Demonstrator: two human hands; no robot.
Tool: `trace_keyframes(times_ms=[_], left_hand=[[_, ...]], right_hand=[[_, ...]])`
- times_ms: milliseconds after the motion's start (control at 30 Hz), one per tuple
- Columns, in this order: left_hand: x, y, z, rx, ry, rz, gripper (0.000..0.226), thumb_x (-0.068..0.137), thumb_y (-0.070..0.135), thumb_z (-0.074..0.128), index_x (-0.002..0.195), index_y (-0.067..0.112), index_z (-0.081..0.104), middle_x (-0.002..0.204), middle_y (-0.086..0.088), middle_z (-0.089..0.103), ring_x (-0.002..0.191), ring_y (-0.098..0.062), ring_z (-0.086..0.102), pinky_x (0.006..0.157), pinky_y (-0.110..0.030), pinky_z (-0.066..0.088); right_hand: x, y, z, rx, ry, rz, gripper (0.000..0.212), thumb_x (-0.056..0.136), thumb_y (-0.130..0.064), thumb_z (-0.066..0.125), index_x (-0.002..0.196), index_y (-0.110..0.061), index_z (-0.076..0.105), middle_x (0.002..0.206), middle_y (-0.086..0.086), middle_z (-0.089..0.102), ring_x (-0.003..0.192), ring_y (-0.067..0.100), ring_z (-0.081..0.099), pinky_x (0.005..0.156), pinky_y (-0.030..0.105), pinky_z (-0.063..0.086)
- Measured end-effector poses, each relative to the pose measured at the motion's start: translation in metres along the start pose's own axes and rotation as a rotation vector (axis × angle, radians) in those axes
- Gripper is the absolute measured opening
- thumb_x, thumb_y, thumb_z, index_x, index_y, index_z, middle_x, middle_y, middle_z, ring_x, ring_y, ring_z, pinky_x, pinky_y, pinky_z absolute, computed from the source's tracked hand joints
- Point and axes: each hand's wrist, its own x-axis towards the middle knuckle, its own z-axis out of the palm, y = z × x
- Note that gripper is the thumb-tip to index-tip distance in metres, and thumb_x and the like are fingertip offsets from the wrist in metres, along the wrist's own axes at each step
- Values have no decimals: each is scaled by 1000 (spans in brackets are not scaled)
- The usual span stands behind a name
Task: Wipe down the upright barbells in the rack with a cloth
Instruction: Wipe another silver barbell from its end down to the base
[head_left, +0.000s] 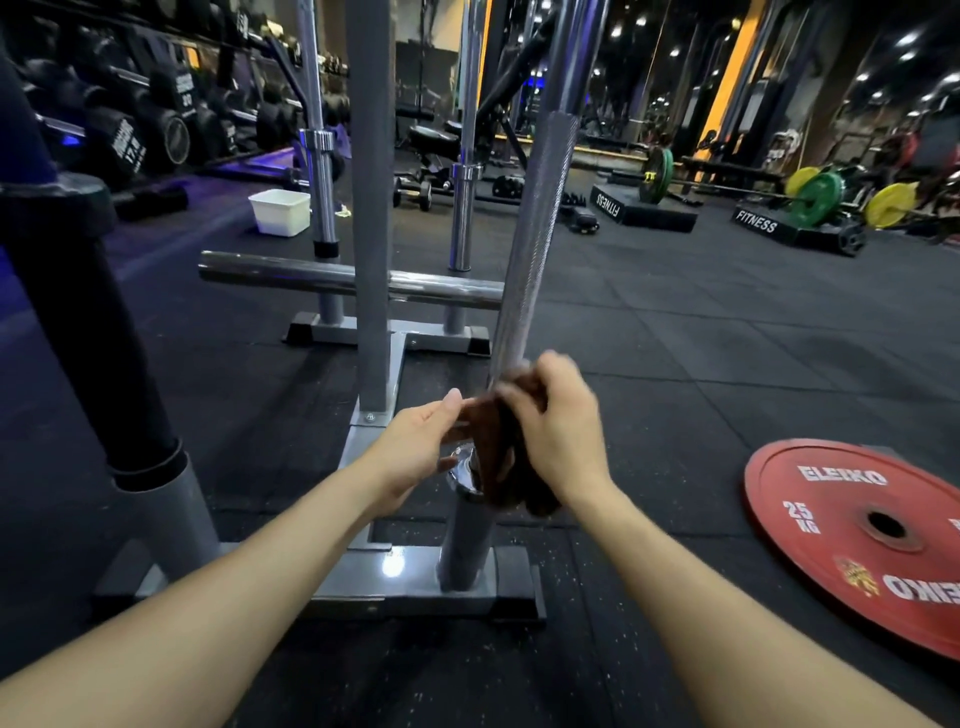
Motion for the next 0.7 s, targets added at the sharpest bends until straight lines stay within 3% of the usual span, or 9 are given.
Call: trace_keyframes(times_ms=[100, 200, 267, 433, 567, 700], left_hand=[[2, 2, -1, 6, 35, -18, 39, 102, 38, 32, 109, 20, 66, 112, 3, 69, 109, -9, 61, 89, -30, 46], [5, 6, -1, 14, 17, -17, 37, 102, 35, 33, 101, 17, 66, 102, 2, 69, 98, -11, 63, 83, -29, 46], [6, 7, -3, -6, 9, -27, 36, 103, 32, 33, 98, 16, 65, 97, 1, 68, 96, -15, 61, 88, -35, 45], [3, 5, -2, -11, 6, -40, 36, 103, 33, 32, 100, 17, 64, 103, -1, 67, 106, -19, 59, 90, -36, 45], [1, 7, -1, 8, 1, -44, 38, 102, 34, 33, 109, 16, 65, 112, 2, 67, 110, -13, 59, 81, -26, 49], [6, 5, -4, 22, -14, -44, 40, 102, 37, 32, 109, 17, 67, 113, 3, 68, 109, -11, 60, 82, -27, 49]], right_hand=[[27, -22, -13, 5, 158, -94, 25, 88, -23, 65, 80, -23, 41, 91, -3, 47, 83, 17, 49, 72, 28, 39], [18, -13, -1, -4, 119, -96, 22, 90, -23, 63, 86, -18, 41, 93, -4, 43, 85, 19, 49, 72, 27, 38], [6, -2, 10, 1, 65, -52, 18, 91, -22, 61, 90, -15, 45, 95, -4, 42, 87, 21, 50, 73, 30, 41], [6, -1, 10, -2, 3, 14, 23, 92, -25, 60, 88, -18, 39, 97, -1, 44, 89, 24, 51, 75, 36, 45], [19, -24, 0, 45, 219, -36, 25, 89, -23, 65, 86, -18, 41, 94, -2, 45, 86, 19, 50, 73, 24, 37], [18, -21, 10, -21, 246, -65, 23, 90, -22, 63, 94, -8, 45, 99, 0, 39, 88, 22, 48, 72, 29, 39]])
